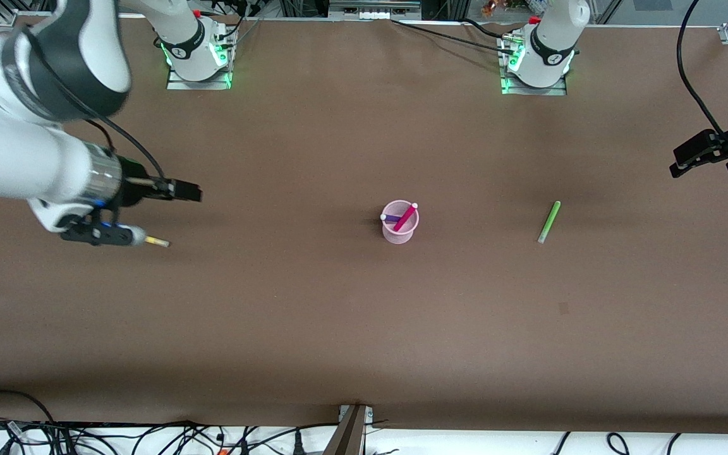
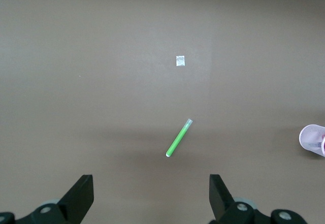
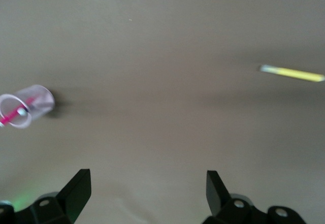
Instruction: Organize pens into pink holder with both arms
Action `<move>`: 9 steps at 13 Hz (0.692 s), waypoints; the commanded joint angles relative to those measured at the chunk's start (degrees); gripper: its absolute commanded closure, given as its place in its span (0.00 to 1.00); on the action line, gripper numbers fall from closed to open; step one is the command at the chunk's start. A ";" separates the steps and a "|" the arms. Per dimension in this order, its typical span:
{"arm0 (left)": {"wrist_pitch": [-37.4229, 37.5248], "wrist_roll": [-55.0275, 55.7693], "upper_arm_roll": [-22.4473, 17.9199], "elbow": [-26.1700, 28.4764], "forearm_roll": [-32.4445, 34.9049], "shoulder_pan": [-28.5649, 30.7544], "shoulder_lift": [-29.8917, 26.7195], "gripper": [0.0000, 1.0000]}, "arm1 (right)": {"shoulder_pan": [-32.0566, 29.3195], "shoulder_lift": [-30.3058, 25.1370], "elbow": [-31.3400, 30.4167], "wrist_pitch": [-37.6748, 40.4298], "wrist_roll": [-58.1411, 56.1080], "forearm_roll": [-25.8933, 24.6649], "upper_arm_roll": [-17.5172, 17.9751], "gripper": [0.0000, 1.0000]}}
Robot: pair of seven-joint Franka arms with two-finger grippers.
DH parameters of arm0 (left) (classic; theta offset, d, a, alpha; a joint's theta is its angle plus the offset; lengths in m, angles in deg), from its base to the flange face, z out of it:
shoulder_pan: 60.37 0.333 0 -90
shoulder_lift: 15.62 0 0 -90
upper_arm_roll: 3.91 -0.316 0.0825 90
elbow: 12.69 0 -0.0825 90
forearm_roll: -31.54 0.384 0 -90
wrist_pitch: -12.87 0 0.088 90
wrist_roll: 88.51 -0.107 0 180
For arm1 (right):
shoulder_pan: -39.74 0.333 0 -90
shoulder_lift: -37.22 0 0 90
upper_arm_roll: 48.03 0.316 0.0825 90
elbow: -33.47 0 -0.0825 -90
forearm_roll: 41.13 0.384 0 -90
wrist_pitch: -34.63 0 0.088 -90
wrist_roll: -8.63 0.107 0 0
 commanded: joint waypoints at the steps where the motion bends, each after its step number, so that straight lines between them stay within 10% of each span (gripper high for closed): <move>1: 1.15 -0.67 0.47 -1.65 1.03 0.29 0.60 0.00 | 2.03 -11.39 -11.88 -4.22 -3.06 -8.43 3.06 0.00; 4: 1.15 -0.58 0.47 -1.65 1.03 0.21 0.60 0.00 | -2.78 -17.91 -16.91 -7.84 -3.06 -20.39 13.41 0.00; 9: 1.15 -0.49 0.56 -1.65 1.03 0.12 0.60 0.00 | -21.51 -23.01 -22.00 -11.08 -3.41 -23.32 32.15 0.00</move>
